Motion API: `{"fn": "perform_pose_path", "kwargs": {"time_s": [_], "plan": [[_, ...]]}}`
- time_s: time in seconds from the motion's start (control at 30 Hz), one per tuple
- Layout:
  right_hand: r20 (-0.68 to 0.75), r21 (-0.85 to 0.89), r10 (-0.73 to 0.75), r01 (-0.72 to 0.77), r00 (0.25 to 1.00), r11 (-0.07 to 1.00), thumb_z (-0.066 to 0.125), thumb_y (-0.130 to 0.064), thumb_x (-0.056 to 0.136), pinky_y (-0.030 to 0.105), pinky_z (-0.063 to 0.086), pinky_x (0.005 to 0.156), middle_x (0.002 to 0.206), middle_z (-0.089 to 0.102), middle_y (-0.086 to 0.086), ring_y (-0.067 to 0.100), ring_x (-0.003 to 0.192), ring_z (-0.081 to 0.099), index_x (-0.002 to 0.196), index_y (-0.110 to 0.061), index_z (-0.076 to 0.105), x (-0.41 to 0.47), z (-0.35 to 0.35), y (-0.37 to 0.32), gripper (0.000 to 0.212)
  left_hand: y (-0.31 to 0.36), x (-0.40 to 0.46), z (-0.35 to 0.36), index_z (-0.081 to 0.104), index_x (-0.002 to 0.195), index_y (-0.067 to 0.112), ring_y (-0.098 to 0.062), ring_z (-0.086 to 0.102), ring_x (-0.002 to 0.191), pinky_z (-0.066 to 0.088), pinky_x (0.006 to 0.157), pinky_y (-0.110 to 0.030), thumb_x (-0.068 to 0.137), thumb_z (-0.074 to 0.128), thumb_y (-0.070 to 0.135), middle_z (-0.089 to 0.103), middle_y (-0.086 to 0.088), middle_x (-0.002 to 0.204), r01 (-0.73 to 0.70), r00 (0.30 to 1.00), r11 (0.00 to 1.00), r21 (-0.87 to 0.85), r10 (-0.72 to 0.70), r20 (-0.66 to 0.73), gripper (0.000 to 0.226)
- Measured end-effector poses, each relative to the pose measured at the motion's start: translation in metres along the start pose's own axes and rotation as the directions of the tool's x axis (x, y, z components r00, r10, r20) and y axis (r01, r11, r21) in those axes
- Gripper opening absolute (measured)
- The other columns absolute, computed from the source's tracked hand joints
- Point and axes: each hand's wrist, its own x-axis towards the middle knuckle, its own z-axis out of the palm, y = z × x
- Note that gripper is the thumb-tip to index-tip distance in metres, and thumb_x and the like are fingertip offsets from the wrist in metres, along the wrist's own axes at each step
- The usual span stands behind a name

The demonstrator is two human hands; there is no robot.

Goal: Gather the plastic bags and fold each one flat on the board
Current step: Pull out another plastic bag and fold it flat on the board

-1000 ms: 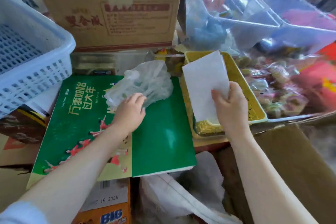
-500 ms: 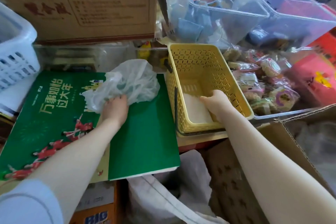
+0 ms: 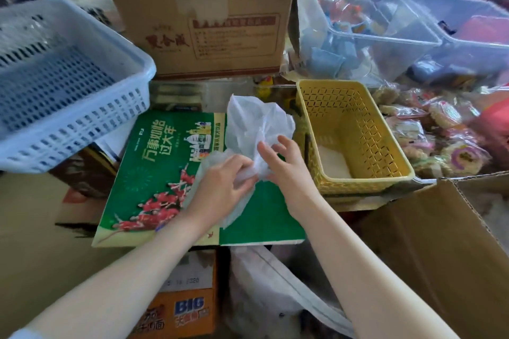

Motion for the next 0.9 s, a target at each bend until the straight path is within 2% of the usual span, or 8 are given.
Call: {"fn": "perform_pose_path", "kwargs": {"time_s": [0.17, 0.37, 0.47, 0.6, 0.7, 0.77, 0.83, 0.9], "plan": [[-0.033, 0.135, 0.155, -0.149, 0.987, 0.98, 0.074, -0.027, 0.058, 0.051, 0.05, 0.092, 0.119, 0.06, 0.012, 0.031, 0.101, 0.063, 0.12, -0.016, 0.052, -0.004, 0.045, 0.014, 0.067, -0.013, -0.031, -0.03, 0.057, 0.087, 0.013, 0.004, 0.049, 0.054, 0.035, 0.05, -0.006, 0.082, 0.066, 0.03, 0.05, 0.016, 0.065, 0.014, 0.995, 0.997, -0.072, -0.006, 0.104, 0.02], [-0.006, 0.058, 0.1, -0.1, 0.995, 0.993, 0.046, -0.001, 0.085, 0.037, 0.041, 0.07, 0.085, 0.058, 0.018, 0.027, 0.076, 0.053, 0.09, 0.004, 0.06, -0.017, 0.064, 0.029, 0.016, -0.052, -0.063, -0.083, 0.058, 0.075, 0.012, -0.017, 0.051, 0.06, 0.033, 0.053, -0.015, 0.08, 0.041, 0.069, 0.056, -0.004, 0.06, 0.036, 0.999, 0.994, -0.104, -0.033, 0.031, 0.06], [0.105, 0.06, 0.121, -0.128, 0.987, 0.99, 0.049, -0.003, 0.088, 0.033, 0.045, 0.068, 0.076, 0.062, 0.012, 0.022, 0.066, 0.058, 0.082, -0.004, 0.064, -0.026, 0.069, 0.033, 0.016, -0.066, -0.07, -0.104, 0.056, 0.109, 0.012, -0.002, 0.048, 0.088, 0.036, 0.079, -0.013, 0.082, 0.061, 0.046, 0.056, 0.002, 0.1, 0.067, 0.995, 0.998, -0.016, -0.068, -0.07, 0.043], [0.267, -0.009, 0.132, -0.135, 0.955, 0.991, 0.061, -0.009, 0.08, 0.027, 0.049, 0.059, 0.066, 0.065, 0.007, 0.019, 0.056, 0.06, 0.071, -0.01, 0.067, -0.041, 0.084, 0.033, 0.011, -0.076, -0.069, -0.122, 0.022, 0.143, 0.018, -0.006, 0.024, 0.127, 0.018, 0.106, -0.024, 0.075, 0.073, 0.035, 0.029, 0.001, 0.141, 0.075, 0.995, 0.996, 0.043, -0.077, 0.059, 0.087], [0.291, -0.066, 0.191, -0.179, 0.938, 0.982, 0.057, -0.005, 0.086, 0.022, 0.047, 0.053, 0.061, 0.065, 0.003, 0.016, 0.052, 0.06, 0.064, -0.012, 0.068, -0.046, 0.086, 0.031, 0.026, -0.081, -0.072, -0.13, 0.054, 0.11, 0.011, -0.015, 0.056, 0.089, 0.046, 0.08, -0.034, 0.083, 0.063, 0.04, 0.063, -0.007, 0.1, 0.17, 0.966, 0.973, -0.156, -0.133, 0.22, 0.041], [0.174, -0.348, 0.216, -0.145, 0.961, 0.926, 0.061, -0.013, 0.086, 0.026, 0.047, 0.061, 0.07, 0.064, 0.006, 0.019, 0.062, 0.06, 0.073, -0.006, 0.068, -0.045, 0.084, 0.036, 0.017, -0.086, -0.078, -0.135, 0.048, 0.072, 0.013, -0.009, 0.043, 0.053, 0.037, 0.053, -0.026, 0.086, 0.06, 0.038, 0.049, 0.004, 0.056, 0.12, 0.981, 0.961, -0.248, -0.076, 0.18, 0.031], [-0.022, -0.706, 0.087, -0.077, 0.996, 0.704, 0.065, -0.022, 0.083, 0.032, 0.046, 0.076, 0.091, 0.063, 0.006, 0.021, 0.085, 0.058, 0.091, -0.008, 0.067, -0.046, 0.088, 0.044, 0.017, -0.09, -0.081, -0.138, 0.043, 0.064, 0.022, -0.006, 0.034, 0.045, 0.027, 0.048, -0.016, 0.087, 0.06, 0.027, 0.038, 0.007, 0.048, 0.081, 0.987, 0.965, -0.251, -0.042, 0.154, 0.03], [-0.042, -0.673, -0.132, 0.069, 0.99, 0.736, 0.063, -0.023, 0.086, 0.032, 0.044, 0.091, 0.11, 0.059, 0.002, 0.017, 0.103, 0.055, 0.106, -0.015, 0.065, -0.052, 0.104, 0.04, 0.021, -0.09, -0.082, -0.143, 0.045, 0.066, 0.025, -0.007, 0.035, 0.046, 0.027, 0.047, -0.015, 0.087, 0.062, 0.024, 0.038, 0.008, 0.048, 0.039, 0.99, 0.976, -0.212, -0.009, 0.14, 0.027]]}}
